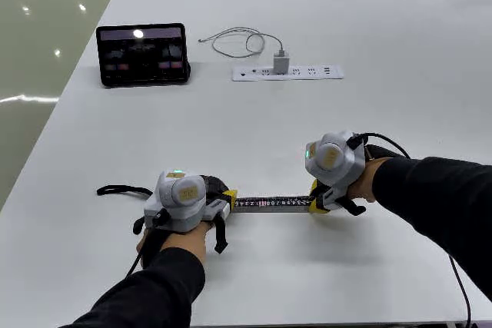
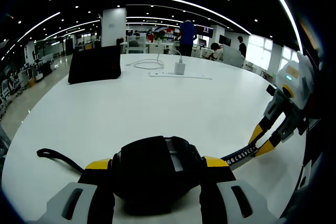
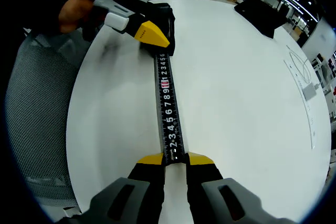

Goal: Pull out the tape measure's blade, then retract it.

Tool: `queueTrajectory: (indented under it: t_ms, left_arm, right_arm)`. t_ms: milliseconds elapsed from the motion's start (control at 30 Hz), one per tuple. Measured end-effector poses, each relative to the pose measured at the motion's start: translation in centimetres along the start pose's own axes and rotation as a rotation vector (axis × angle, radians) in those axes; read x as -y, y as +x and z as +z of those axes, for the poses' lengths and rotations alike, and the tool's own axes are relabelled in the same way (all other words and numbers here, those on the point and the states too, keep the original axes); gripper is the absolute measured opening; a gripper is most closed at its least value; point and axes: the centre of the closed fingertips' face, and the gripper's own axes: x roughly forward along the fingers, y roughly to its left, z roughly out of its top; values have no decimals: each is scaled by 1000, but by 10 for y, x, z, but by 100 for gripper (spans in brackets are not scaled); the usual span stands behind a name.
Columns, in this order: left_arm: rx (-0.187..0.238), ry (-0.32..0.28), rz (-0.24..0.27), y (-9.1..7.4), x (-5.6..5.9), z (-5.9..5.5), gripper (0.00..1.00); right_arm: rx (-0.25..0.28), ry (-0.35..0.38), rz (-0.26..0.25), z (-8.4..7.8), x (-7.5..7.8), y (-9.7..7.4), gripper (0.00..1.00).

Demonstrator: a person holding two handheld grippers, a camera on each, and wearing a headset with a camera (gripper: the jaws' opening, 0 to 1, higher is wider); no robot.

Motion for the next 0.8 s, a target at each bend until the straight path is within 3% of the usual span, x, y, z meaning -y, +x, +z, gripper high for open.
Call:
queueTrajectory:
  t_ms: [800]
  left_arm:
    - [-1, -1, 1, 0, 0, 0, 62]
  right_arm:
    - [18, -6, -1, 9, -2, 3, 11]
